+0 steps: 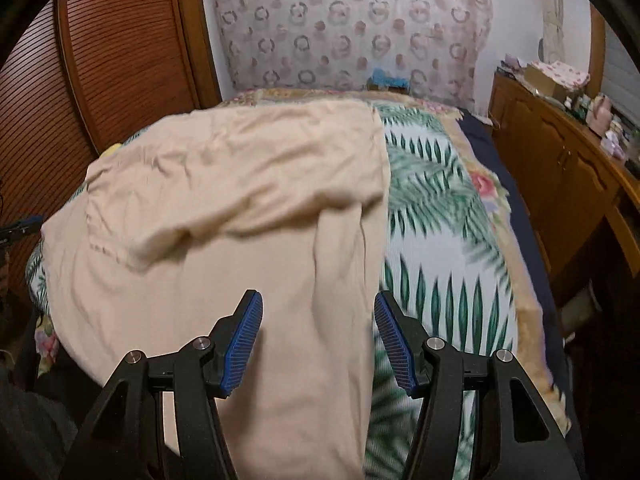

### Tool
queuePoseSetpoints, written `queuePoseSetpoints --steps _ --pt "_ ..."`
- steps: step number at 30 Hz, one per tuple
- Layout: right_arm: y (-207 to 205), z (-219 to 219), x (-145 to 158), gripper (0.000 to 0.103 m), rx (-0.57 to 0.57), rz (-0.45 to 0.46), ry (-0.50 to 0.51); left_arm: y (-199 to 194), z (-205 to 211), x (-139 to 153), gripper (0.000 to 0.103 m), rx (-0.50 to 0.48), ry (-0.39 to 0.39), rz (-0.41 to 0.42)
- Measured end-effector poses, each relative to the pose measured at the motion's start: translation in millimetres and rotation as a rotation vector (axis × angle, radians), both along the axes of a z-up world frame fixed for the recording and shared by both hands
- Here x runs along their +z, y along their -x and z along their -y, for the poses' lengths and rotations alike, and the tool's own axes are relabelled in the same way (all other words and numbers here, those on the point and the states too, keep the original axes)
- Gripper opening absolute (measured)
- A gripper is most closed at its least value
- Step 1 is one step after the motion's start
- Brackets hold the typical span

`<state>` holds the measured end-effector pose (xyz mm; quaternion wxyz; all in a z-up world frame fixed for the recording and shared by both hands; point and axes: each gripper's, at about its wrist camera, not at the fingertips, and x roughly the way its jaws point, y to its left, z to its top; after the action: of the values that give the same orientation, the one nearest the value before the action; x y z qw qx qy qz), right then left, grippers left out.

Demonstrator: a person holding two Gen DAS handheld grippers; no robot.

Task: Fold small clothes

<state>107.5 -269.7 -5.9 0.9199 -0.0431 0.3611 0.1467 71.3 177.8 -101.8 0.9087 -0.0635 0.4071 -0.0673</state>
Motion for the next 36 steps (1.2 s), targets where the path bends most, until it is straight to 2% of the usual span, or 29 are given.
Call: queuePoseSetpoints --steps 3,5,6,7,10,15,18,20,21,23,25,29,30,33,36 --pt "3.2 -0.3 -1.4 0.06 -0.007 -0.011 0.001 -0.5 -1.6 -6.9 0.057 -0.001 0.011 -0.012" --pt "2.8 -0.9 -1.4 0.06 -0.01 -0.015 -0.005 -2.0 -0.3 -9.3 0.044 -0.012 0.009 -0.012" --pt "2.6 -1.3 -2.5 0.06 -0.013 -0.018 -0.008 -2.3 1.1 -9.0 0.027 -0.021 0.009 -0.008" --pt "1.6 -1.6 -3.2 0.06 -0.014 -0.02 -0.01 -1.8 2.9 -7.3 0.005 -0.031 0.006 -0.001" --pt "1.4 -2.3 -0.7 0.06 -0.014 -0.007 -0.004 4.6 10.2 8.3 0.005 -0.048 -0.042 0.007" --pt "6.3 -3.1 -6.2 0.06 -0.005 0.007 0.007 23.5 7.9 54.8 0.005 -0.02 -0.087 0.066" --pt "9.2 1.6 -10.5 0.06 -0.006 0.008 -0.002 28.4 5.6 70.1 0.005 0.038 -0.153 0.078" --pt "9.4 4.1 -12.1 0.06 -0.007 0.006 -0.003 29.8 3.7 72.7 0.005 0.04 -0.164 0.078" --pt "9.1 4.5 -12.3 0.06 -0.008 0.005 0.0 30.3 2.3 72.7 0.006 0.038 -0.158 0.077" --pt "8.8 5.9 -12.4 0.06 -0.008 0.002 0.006 29.2 1.0 70.3 0.019 0.037 -0.153 0.07" --pt "8.8 8.8 -11.3 0.06 -0.012 -0.001 0.007 25.8 1.7 66.2 0.038 0.03 -0.138 0.07" --pt "8.4 15.3 -5.6 0.06 -0.018 0.004 -0.007 12.9 4.9 56.5 0.054 0.021 -0.077 0.061" --pt "8.2 16.2 -3.5 0.06 -0.02 0.007 -0.012 8.4 7.3 54.2 0.066 0.018 -0.065 0.064" --pt "6.5 14.1 2.7 0.06 -0.015 0.021 -0.015 -9.8 13.2 47.8 0.067 0.008 -0.039 0.066" --pt "3.0 7.7 8.8 0.06 -0.005 0.039 -0.016 -29.6 19.2 45.4 0.067 0.006 -0.044 0.062"
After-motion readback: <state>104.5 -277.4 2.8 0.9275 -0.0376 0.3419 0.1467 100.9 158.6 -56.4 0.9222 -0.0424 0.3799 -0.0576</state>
